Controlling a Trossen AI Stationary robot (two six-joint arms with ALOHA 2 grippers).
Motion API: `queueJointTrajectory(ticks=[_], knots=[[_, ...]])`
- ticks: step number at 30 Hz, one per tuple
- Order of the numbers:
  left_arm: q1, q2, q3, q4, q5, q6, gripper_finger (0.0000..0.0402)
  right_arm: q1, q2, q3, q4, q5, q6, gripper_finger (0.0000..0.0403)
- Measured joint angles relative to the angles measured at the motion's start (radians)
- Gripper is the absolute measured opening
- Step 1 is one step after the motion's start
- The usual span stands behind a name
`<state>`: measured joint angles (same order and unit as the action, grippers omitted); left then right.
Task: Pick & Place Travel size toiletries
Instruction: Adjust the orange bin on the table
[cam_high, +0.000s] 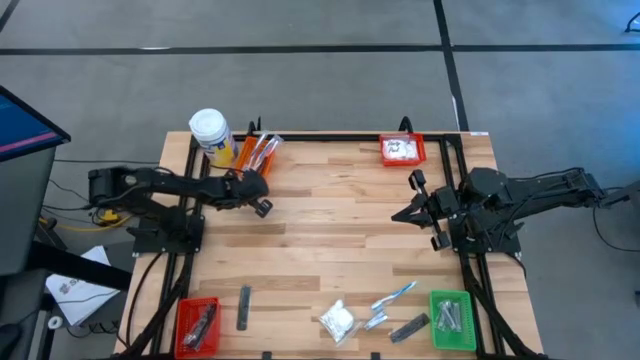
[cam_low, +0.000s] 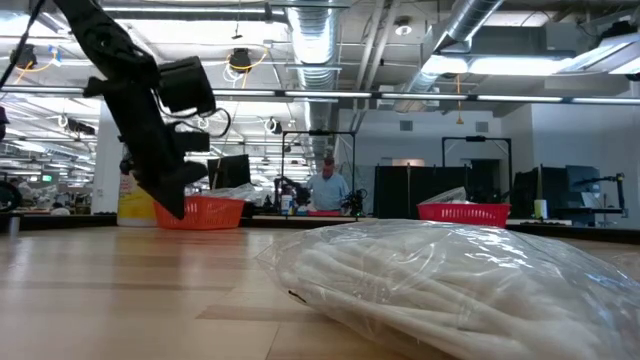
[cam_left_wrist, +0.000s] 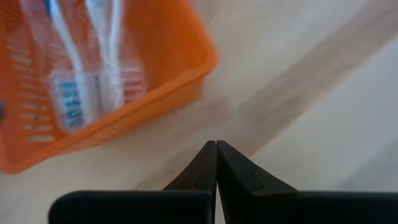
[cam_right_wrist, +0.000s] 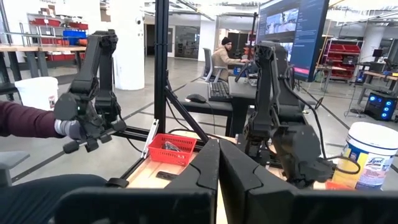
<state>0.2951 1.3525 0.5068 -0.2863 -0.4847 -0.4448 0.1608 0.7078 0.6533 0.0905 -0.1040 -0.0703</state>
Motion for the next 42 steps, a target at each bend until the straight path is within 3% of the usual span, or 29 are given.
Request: queueJointTrajectory(ticks=[7, 18, 42], knots=[[0.018, 0.068, 0.000, 0.061, -0.041, -0.008, 0.0000, 0.001, 0.000, 0.000, 0.000, 0.000, 0.000, 0.0000], [0.088, 0.079, 0.000, 0.211, -0.073, -0.006, 0.0000, 0.000, 0.000, 0.000, 0.000, 0.000, 0.000, 0.0000], [0.161, 0.078, 0.000, 0.345, -0.037, 0.054, 0.0000, 0.000, 0.000, 0.000, 0.000, 0.000, 0.000, 0.0000]])
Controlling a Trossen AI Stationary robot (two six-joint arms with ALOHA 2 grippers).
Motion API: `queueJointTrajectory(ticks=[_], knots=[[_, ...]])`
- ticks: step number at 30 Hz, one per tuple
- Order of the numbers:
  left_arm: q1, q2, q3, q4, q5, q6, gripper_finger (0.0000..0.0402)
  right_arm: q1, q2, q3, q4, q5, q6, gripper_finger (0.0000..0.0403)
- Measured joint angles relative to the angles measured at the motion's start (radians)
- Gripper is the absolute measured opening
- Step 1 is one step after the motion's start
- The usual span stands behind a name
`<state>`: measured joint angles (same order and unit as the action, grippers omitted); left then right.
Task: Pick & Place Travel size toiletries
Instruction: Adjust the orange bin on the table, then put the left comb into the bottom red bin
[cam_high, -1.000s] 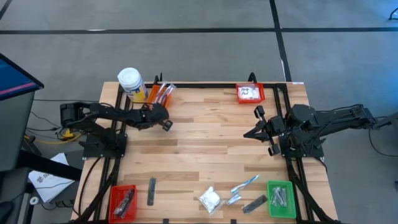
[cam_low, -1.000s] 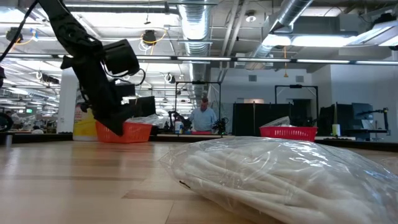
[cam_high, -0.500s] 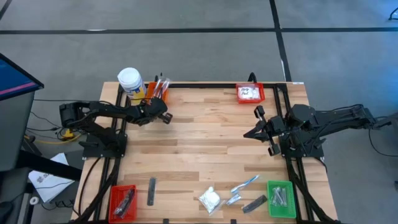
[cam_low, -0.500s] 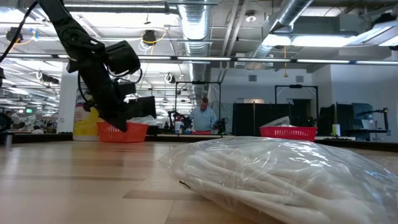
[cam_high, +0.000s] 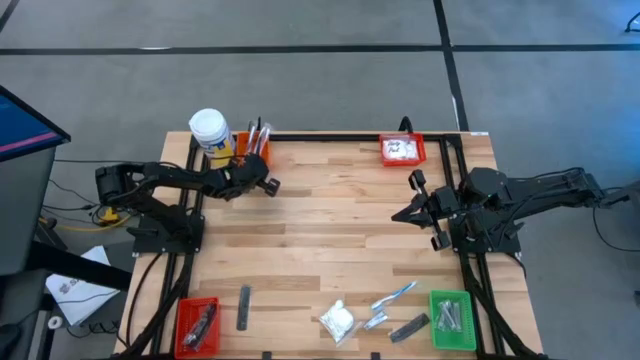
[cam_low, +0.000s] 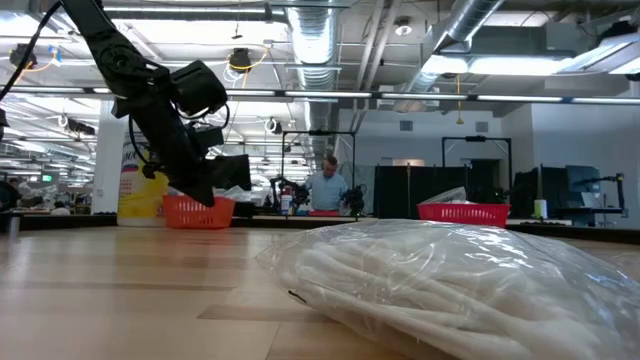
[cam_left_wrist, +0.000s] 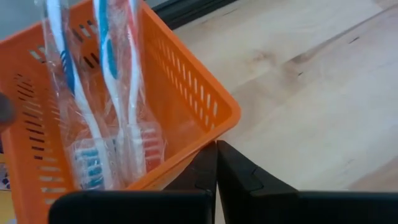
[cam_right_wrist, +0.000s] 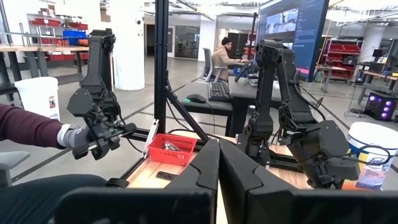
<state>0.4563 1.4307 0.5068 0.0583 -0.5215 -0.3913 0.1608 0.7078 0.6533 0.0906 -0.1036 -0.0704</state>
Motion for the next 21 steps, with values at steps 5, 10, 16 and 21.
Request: queueJointTrajectory(ticks=[5, 10, 16, 21], knots=[[-0.005, 0.000, 0.000, 0.003, 0.006, 0.002, 0.0000, 0.000, 0.000, 0.000, 0.000, 0.000, 0.000, 0.0000], [-0.005, -0.001, 0.000, 0.005, 0.053, 0.002, 0.0001, 0.000, 0.000, 0.000, 0.000, 0.000, 0.000, 0.0000], [-0.007, -0.001, 0.000, 0.011, 0.166, -0.003, 0.0008, 0.000, 0.000, 0.000, 0.000, 0.000, 0.000, 0.0000], [-0.028, -0.001, 0.000, 0.012, 0.208, -0.010, 0.0010, 0.000, 0.000, 0.000, 0.000, 0.000, 0.000, 0.0000]])
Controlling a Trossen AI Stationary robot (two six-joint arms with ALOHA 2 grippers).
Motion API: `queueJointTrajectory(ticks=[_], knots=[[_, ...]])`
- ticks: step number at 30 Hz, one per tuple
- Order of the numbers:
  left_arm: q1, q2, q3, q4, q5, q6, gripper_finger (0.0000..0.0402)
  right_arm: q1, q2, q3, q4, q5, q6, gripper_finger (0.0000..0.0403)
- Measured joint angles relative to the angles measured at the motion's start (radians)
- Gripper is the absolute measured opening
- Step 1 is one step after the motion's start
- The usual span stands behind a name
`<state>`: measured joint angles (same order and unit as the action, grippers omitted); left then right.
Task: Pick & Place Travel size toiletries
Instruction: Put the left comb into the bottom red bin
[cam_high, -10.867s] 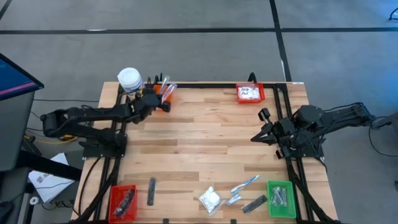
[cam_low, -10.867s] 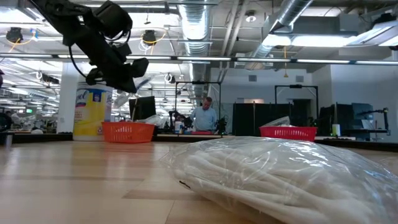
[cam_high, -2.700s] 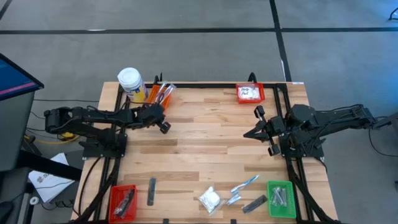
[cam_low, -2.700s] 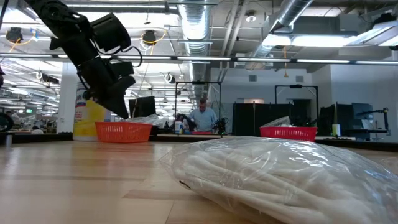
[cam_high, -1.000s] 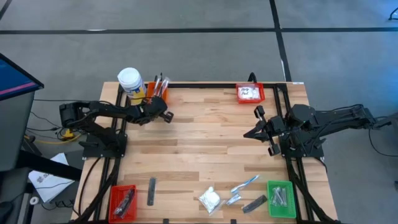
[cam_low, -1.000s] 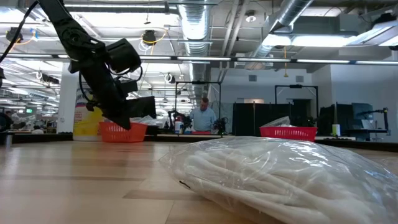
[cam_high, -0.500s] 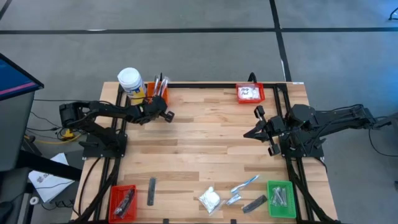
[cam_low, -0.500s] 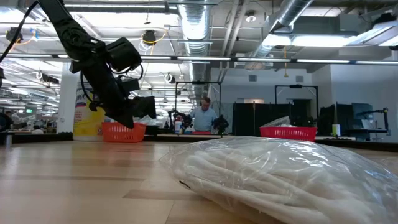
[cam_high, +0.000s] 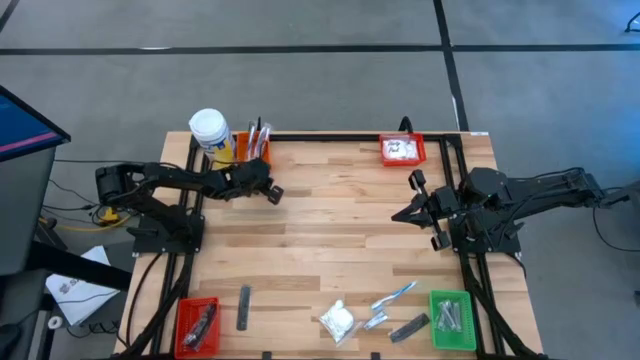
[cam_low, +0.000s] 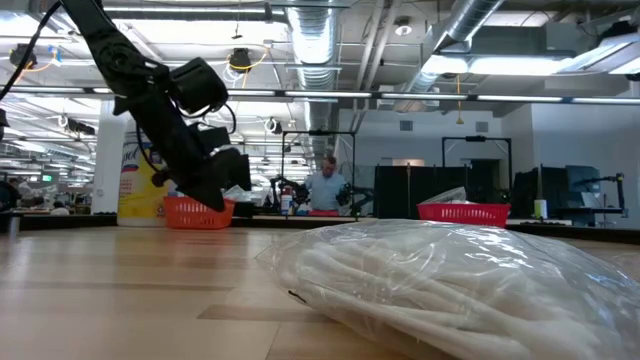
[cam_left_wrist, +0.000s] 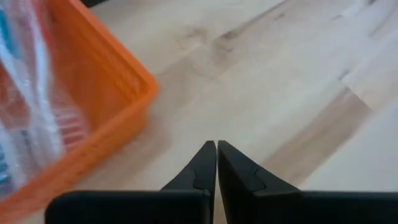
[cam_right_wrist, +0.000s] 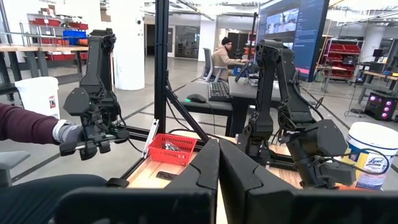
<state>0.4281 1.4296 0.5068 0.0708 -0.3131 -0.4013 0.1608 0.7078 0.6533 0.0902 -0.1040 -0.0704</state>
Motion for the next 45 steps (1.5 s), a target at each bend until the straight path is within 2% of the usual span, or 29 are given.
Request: queueJointTrajectory(ticks=[5, 12, 26, 45], knots=[[-0.050, 0.000, 0.000, 0.000, 0.007, -0.023, 0.0004, 0.001, 0.000, 0.000, 0.000, 0.000, 0.000, 0.0000], [-0.182, 0.000, 0.000, -0.001, 0.007, -0.055, 0.0001, 0.001, 0.000, 0.000, 0.000, 0.000, 0.000, 0.0000], [-0.480, 0.000, 0.000, -0.057, 0.008, -0.263, 0.0001, 0.000, 0.000, 0.000, 0.000, 0.000, 0.009, 0.0000], [-0.770, 0.000, 0.000, -0.178, 0.025, -0.547, 0.0000, 0.000, 0.000, 0.000, 0.000, 0.000, 0.010, 0.0000]])
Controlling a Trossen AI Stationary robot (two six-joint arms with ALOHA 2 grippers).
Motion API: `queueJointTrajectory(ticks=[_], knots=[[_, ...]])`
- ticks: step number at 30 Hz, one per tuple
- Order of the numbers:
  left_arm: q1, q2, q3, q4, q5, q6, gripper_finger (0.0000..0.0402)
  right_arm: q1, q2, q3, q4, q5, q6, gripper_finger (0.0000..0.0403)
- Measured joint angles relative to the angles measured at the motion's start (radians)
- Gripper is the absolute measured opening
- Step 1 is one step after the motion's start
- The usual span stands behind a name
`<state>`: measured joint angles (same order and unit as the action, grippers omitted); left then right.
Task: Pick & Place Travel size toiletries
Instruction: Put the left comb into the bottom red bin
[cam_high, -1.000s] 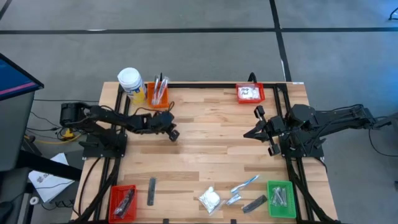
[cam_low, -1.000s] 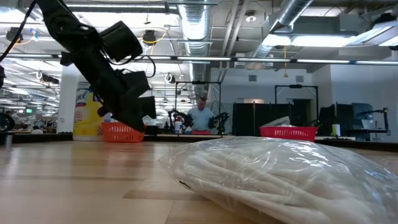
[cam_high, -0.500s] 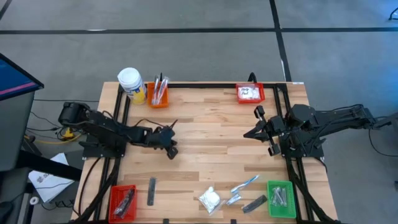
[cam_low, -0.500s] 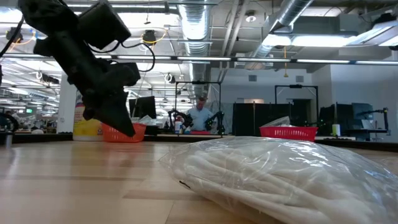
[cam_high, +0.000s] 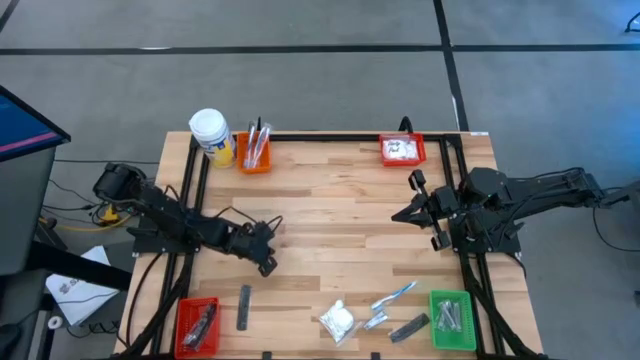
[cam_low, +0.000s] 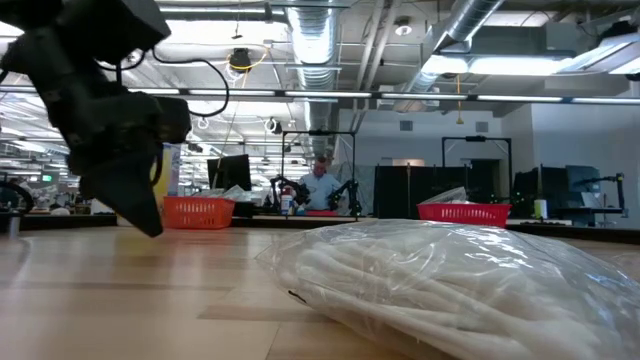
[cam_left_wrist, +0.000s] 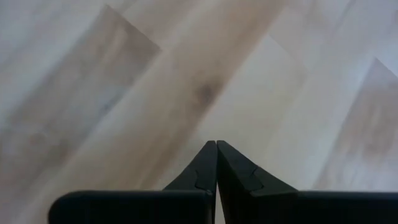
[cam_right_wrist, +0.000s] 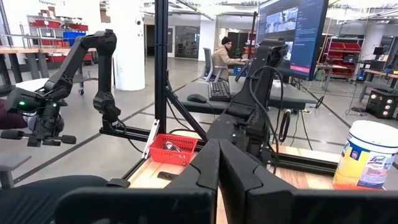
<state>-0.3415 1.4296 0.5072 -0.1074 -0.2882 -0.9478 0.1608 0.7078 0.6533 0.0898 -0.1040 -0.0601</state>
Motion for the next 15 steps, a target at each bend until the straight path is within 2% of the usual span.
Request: queueJointTrajectory(ticks=[7, 15], knots=[[-0.091, 0.000, 0.000, -0.007, 0.018, -0.083, 0.0000, 0.000, 0.000, 0.000, 0.000, 0.000, 0.000, 0.0000], [-0.181, 0.000, 0.000, -0.010, 0.120, -0.191, 0.0000, 0.000, 0.000, 0.000, 0.000, 0.000, 0.000, 0.0000]])
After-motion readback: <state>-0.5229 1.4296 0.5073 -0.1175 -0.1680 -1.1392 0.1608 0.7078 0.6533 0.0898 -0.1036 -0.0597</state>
